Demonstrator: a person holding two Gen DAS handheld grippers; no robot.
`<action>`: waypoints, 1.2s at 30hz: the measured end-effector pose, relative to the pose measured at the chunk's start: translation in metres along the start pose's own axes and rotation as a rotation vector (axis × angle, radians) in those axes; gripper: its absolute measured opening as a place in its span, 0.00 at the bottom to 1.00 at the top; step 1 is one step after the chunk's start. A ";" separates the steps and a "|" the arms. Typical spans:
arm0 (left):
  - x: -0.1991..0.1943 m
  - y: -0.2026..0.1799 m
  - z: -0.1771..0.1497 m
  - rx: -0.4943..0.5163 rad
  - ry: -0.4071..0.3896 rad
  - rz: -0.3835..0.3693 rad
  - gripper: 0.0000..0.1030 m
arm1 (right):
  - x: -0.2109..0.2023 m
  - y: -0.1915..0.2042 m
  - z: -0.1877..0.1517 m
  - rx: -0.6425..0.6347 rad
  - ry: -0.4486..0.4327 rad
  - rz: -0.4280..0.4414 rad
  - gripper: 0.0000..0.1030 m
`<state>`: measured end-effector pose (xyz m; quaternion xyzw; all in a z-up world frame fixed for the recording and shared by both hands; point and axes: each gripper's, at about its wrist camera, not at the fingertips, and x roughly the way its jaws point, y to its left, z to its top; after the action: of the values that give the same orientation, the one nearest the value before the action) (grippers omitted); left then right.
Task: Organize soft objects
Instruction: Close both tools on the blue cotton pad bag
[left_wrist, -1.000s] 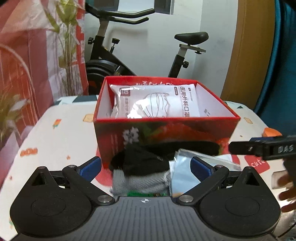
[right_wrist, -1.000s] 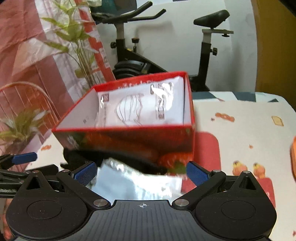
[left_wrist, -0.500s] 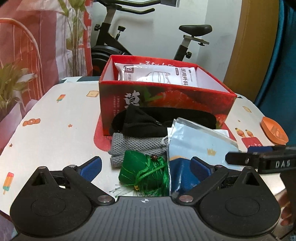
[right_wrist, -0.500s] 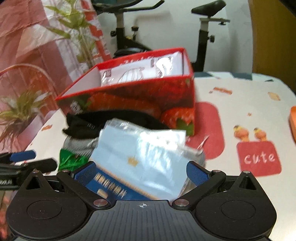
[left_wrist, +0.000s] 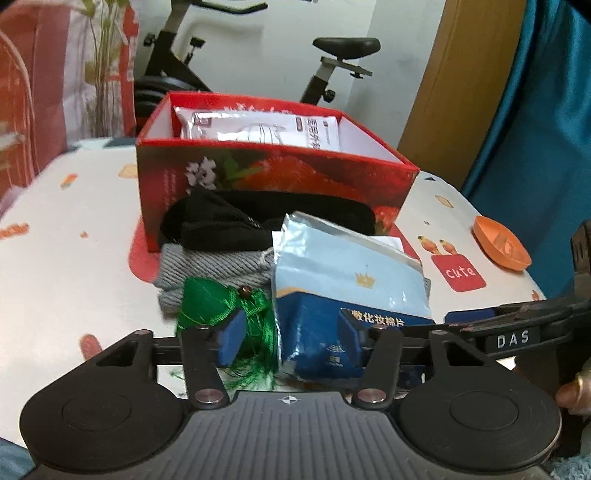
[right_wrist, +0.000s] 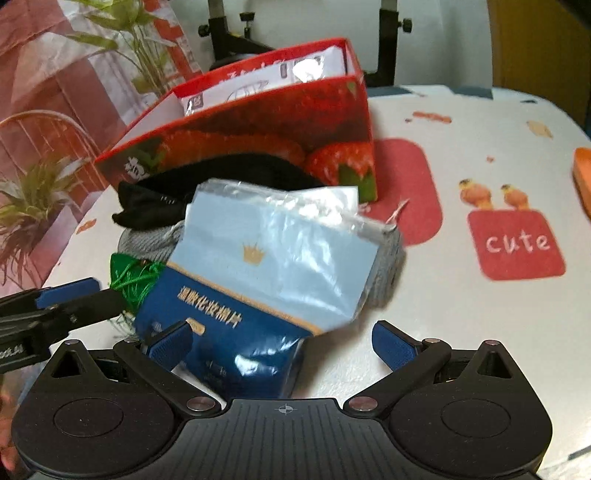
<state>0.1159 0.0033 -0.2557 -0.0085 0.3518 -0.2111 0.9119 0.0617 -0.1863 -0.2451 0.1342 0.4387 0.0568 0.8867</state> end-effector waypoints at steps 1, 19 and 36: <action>0.002 0.001 -0.001 -0.007 0.008 -0.008 0.51 | 0.001 0.001 -0.001 -0.004 0.002 0.008 0.99; 0.052 -0.007 0.008 0.028 0.070 -0.067 0.36 | 0.019 -0.004 -0.004 0.002 0.043 0.085 0.72; 0.057 0.013 -0.001 -0.089 0.102 -0.122 0.51 | 0.029 -0.002 0.000 -0.018 0.035 0.091 0.71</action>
<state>0.1584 -0.0073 -0.2950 -0.0597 0.4056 -0.2503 0.8771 0.0788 -0.1819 -0.2677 0.1451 0.4472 0.1033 0.8765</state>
